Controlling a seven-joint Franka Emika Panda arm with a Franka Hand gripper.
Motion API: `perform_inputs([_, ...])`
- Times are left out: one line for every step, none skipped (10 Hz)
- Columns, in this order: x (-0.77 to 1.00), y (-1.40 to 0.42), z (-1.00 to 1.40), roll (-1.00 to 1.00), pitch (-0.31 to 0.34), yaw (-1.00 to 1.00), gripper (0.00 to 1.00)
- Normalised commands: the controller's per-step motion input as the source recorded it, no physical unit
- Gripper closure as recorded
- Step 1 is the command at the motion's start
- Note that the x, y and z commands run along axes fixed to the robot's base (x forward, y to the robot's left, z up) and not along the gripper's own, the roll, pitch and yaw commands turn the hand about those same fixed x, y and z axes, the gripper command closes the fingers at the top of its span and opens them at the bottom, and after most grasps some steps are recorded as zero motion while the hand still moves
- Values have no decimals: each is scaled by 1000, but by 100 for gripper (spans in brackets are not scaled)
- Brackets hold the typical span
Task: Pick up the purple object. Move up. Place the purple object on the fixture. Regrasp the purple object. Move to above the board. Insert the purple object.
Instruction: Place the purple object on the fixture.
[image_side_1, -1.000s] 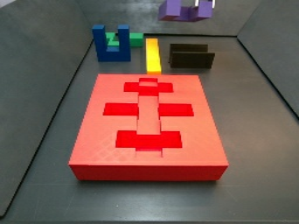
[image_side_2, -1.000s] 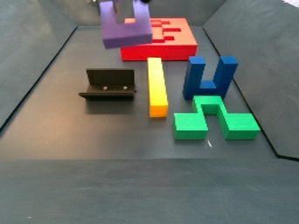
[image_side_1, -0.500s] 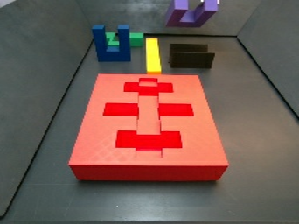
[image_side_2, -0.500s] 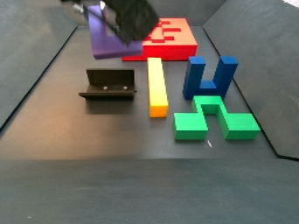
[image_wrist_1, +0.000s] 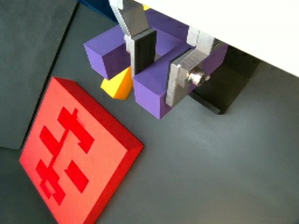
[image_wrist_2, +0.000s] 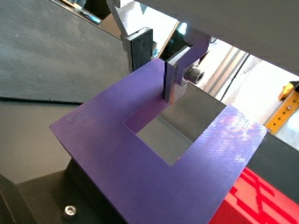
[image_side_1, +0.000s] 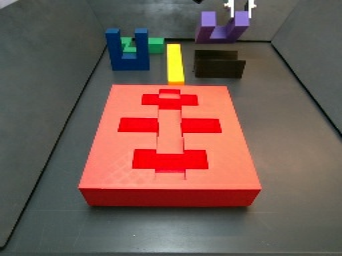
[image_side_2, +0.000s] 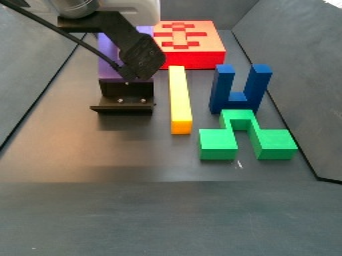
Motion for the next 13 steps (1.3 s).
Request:
perform_inputs([0,6,-137,146,103,0,100])
perform_inputs([186,0,-323,217,0,-57,100])
perform_inputs([351,0,-471,214,-300,-186,100])
perform_inputs([386,0,-526,329,-231,-154,100])
perform_inputs([111,0,-369,246,0,-31,100])
perform_inputs([43,29,-220,49,0,-9,100])
perform_inputs([20,40,-226,51,0,0,100])
perform_inputs([26,189,-320,103,0,0,100])
perform_inputs([106,183,-266,37,0,0,100])
perform_inputs([0,29,-66,0,9,0,100])
perform_inputs([0,0,0,34,0,0,100])
perform_inputs([-34,0,0,0,0,-3,100])
perform_inputs([-37,0,0,80,0,-20,100])
